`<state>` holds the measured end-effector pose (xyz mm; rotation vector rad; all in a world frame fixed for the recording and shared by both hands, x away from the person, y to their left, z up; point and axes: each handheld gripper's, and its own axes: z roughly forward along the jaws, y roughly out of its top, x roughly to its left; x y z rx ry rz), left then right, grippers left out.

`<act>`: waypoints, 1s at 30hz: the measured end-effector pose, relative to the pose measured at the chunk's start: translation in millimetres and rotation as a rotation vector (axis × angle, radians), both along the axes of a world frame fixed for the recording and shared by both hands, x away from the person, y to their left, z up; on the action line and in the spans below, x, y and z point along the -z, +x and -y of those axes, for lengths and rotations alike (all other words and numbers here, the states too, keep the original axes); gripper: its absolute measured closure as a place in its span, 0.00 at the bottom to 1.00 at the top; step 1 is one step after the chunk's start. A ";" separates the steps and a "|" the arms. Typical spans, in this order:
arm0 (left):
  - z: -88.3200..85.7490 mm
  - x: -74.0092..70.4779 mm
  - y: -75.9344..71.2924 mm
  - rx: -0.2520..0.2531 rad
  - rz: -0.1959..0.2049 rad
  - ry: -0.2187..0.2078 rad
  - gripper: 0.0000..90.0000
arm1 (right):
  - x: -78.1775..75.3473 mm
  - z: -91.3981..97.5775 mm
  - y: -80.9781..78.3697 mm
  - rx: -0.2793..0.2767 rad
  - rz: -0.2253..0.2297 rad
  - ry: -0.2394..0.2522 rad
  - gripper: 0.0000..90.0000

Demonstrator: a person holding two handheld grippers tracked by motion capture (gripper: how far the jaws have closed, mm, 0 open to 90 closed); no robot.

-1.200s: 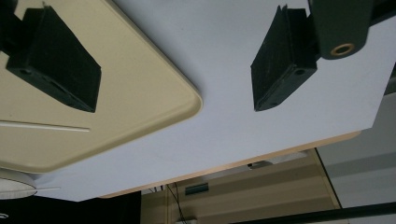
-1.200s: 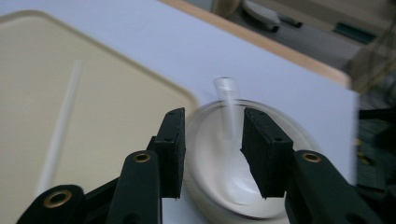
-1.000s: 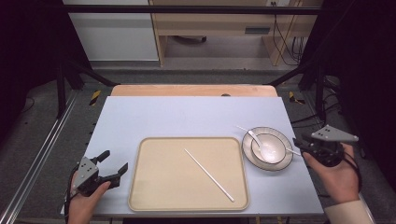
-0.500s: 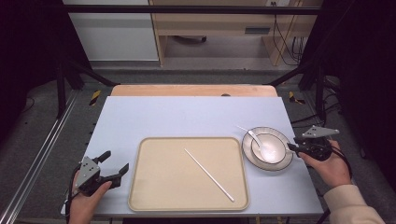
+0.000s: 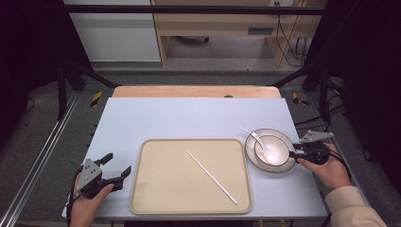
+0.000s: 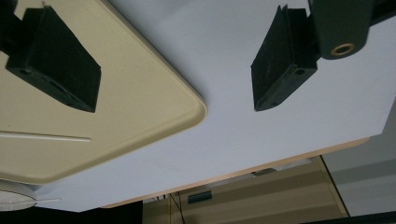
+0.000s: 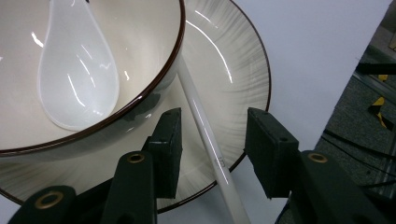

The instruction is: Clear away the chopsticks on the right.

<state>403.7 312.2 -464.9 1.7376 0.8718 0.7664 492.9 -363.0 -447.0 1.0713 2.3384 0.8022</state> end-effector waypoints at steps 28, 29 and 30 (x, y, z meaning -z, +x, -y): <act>0.0 0.0 -0.1 0.001 -0.003 0.005 0.17 | 2.1 -0.6 -5.6 -0.038 0.000 0.017 0.93; -0.1 -0.1 -0.2 0.000 -0.002 0.005 0.17 | 0.9 -0.4 -6.2 -0.030 0.005 0.016 0.93; -0.1 -0.2 -0.2 0.000 -0.001 0.004 0.17 | -2.3 -0.4 -7.8 -0.013 0.009 0.023 0.93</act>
